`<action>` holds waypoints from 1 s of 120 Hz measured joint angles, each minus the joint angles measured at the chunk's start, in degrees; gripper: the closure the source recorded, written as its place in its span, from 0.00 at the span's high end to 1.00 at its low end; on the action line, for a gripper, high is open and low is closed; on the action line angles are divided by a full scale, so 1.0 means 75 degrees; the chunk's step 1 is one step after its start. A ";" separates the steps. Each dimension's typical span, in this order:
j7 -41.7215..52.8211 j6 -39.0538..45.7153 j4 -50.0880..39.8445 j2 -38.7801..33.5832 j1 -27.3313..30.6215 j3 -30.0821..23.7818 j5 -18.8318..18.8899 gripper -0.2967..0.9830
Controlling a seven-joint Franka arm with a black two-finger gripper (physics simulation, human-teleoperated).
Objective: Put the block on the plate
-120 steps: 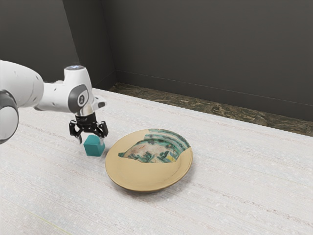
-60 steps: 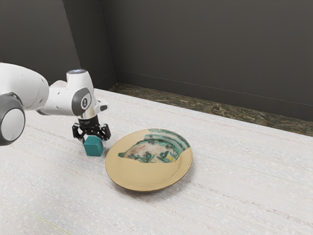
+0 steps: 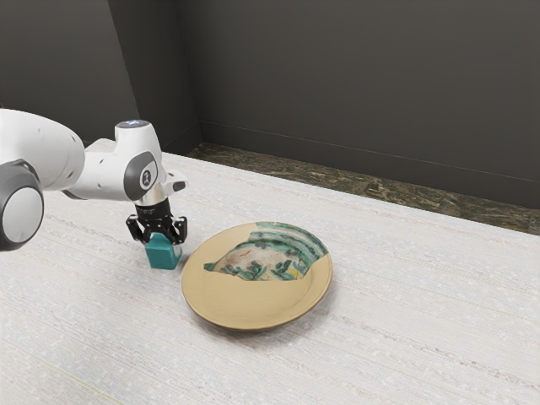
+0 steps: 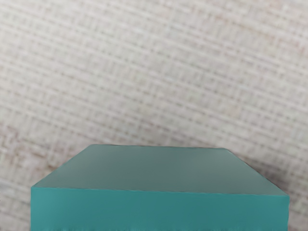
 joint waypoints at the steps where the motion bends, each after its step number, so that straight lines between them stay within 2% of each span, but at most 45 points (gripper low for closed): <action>1: 0.0000 0.0001 0.0000 0.0000 0.0000 0.0000 0.0002 0.54; 20: -0.0004 -0.0009 -0.0026 -0.0294 -0.0024 0.0005 0.0049 0.54; 50: -0.0130 -0.0094 -0.0346 -0.1708 -0.0589 -0.0074 0.0162 0.54; 64: -0.0441 -0.0108 -0.0614 -0.2159 -0.0684 -0.0734 0.0135 0.55; 89: -0.1258 -0.0018 -0.0933 -0.2159 0.0085 -0.2595 0.0097 0.56; 106: -0.1782 0.0208 -0.1021 -0.1905 0.0173 -0.2907 0.0079 0.56; 120: -0.2123 0.0316 -0.1022 -0.1903 0.0115 -0.2926 0.0105 0.65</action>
